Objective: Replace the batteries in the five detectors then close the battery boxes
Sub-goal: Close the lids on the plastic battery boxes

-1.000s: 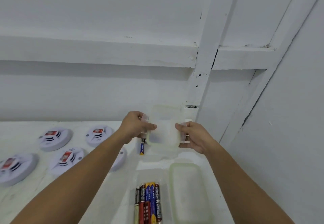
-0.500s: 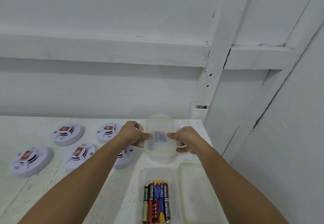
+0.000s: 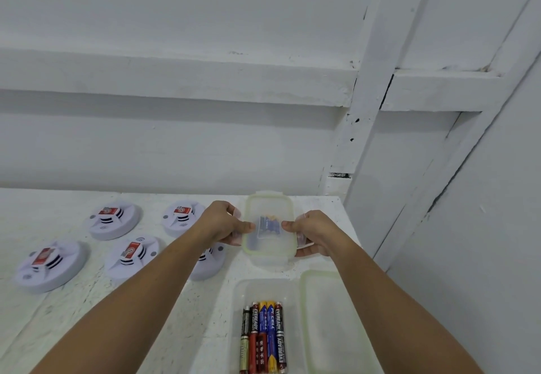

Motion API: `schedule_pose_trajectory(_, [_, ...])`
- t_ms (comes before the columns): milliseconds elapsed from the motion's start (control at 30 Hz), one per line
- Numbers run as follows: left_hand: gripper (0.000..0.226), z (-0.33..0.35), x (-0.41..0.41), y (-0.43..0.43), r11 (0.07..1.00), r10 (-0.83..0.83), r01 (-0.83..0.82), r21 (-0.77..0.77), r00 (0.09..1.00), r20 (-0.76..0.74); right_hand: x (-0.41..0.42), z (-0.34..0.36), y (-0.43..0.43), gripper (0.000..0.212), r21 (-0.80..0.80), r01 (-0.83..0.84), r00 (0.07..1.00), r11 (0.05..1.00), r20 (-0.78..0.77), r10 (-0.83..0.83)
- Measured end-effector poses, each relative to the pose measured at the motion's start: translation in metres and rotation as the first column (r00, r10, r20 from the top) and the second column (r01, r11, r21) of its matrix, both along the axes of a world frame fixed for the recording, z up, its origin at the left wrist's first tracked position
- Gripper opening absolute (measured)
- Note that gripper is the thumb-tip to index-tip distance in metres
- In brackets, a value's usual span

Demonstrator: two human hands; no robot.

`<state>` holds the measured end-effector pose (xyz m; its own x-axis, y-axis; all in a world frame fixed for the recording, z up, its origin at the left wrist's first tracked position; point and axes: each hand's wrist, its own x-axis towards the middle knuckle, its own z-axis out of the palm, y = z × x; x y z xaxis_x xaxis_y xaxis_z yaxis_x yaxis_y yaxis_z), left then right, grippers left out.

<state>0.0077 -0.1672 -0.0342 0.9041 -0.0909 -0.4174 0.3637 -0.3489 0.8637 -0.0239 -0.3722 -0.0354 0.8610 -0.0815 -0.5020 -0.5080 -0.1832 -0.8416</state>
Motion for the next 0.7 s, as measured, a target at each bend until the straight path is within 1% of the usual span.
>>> schedule_pose_trajectory(100, [0.045, 0.0, -0.002, -0.001, 1.0, 0.012, -0.012, -0.005, 1.0, -0.012, -0.003, 0.0, 0.002, 0.028, 0.026, 0.02, 1.0, 0.999, 0.01, -0.021])
schedule_pose_trajectory(167, [0.053, -0.003, -0.002, -0.002, 1.0, 0.026, -0.027, -0.003, 0.999, -0.022, -0.004, -0.002, 0.003, 0.049, 0.007, 0.051, 0.998, 0.999, 0.029, -0.052])
schedule_pose_trajectory(200, [0.06, -0.005, -0.001, -0.002, 0.999, 0.036, -0.036, 0.003, 0.999, -0.021, -0.005, -0.003, 0.003, 0.058, -0.061, 0.056, 0.997, 0.997, 0.048, -0.053])
schedule_pose_trajectory(233, [0.067, -0.006, -0.001, -0.003, 0.999, 0.047, -0.047, 0.014, 0.999, -0.006, -0.005, -0.005, 0.004, 0.063, -0.163, 0.05, 0.996, 0.985, 0.078, -0.038])
schedule_pose_trajectory(267, [0.072, -0.007, -0.001, -0.004, 0.997, 0.055, -0.057, 0.047, 0.998, 0.027, -0.005, -0.006, 0.005, 0.065, -0.276, 0.043, 0.994, 0.96, 0.113, -0.012])
schedule_pose_trajectory(300, [0.073, -0.008, -0.001, -0.005, 0.992, 0.047, -0.056, 0.113, 0.996, 0.078, -0.005, -0.008, 0.005, 0.067, -0.378, 0.044, 0.989, 0.925, 0.144, 0.012])
schedule_pose_trajectory(367, [0.066, -0.008, -0.004, -0.007, 0.955, -0.012, -0.043, 0.293, 0.983, 0.183, -0.002, -0.011, 0.007, 0.071, -0.511, 0.052, 0.984, 0.858, 0.174, 0.045])
schedule_pose_trajectory(400, [0.062, -0.008, -0.005, -0.009, 0.935, -0.037, -0.045, 0.353, 0.975, 0.22, -0.002, -0.012, 0.008, 0.071, -0.549, 0.051, 0.983, 0.835, 0.173, 0.054])
schedule_pose_trajectory(433, [0.059, -0.008, -0.005, -0.01, 0.925, -0.05, -0.046, 0.377, 0.969, 0.24, -0.003, -0.012, 0.008, 0.069, -0.575, 0.045, 0.984, 0.817, 0.168, 0.065])
schedule_pose_trajectory(500, [0.05, -0.012, -0.005, -0.011, 0.93, -0.062, -0.028, 0.365, 0.971, 0.231, -0.004, -0.011, 0.01, 0.065, -0.603, 0.022, 0.982, 0.797, 0.162, 0.095])
schedule_pose_trajectory(567, [0.03, -0.013, -0.006, -0.012, 0.958, -0.054, -0.004, 0.285, 0.979, 0.196, -0.005, -0.01, 0.01, 0.061, -0.612, 0.006, 0.978, 0.791, 0.167, 0.122])
schedule_pose_trajectory(700, [0.022, -0.015, 0.001, -0.01, 0.987, 0.006, -0.024, 0.161, 0.993, 0.114, -0.002, -0.011, 0.009, 0.058, -0.592, -0.013, 0.976, 0.806, 0.169, 0.14])
